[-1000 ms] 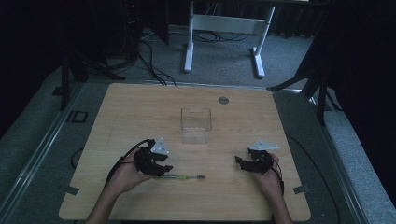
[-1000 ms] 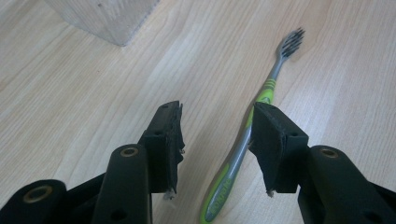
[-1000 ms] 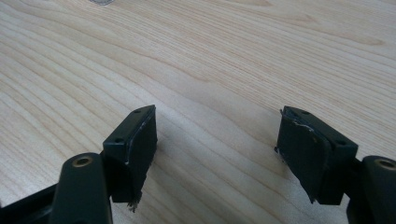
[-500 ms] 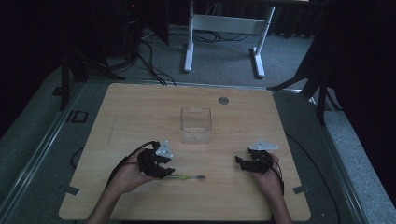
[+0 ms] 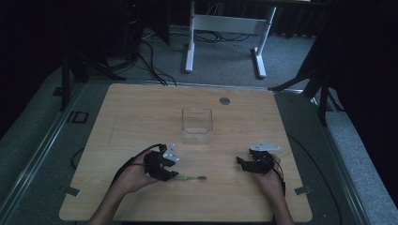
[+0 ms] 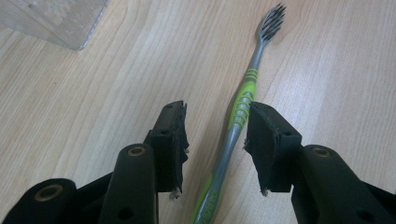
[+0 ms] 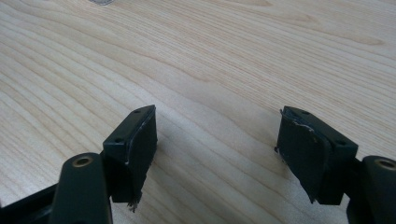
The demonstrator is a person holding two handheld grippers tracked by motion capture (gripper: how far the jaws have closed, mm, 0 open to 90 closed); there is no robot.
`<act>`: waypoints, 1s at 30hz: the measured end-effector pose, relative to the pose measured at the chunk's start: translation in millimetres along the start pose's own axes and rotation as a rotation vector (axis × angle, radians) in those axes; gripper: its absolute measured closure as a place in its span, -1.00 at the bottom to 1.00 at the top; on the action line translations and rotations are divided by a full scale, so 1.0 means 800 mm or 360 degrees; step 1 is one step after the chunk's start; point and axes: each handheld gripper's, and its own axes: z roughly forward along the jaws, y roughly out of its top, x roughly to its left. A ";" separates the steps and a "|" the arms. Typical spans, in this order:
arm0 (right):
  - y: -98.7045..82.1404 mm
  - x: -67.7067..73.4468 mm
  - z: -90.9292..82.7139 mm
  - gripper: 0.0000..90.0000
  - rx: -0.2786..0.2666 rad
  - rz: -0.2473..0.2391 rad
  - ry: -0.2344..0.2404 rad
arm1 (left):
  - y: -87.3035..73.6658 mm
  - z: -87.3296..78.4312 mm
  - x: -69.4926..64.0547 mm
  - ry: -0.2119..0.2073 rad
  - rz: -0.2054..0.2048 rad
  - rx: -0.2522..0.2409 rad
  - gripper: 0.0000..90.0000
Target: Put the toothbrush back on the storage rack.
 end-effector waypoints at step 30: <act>0.000 0.000 0.000 -0.37 0.0001 -0.0001 0.0002 | 0.017 0.027 -0.012 -0.0002 0.0128 0.0214 0.31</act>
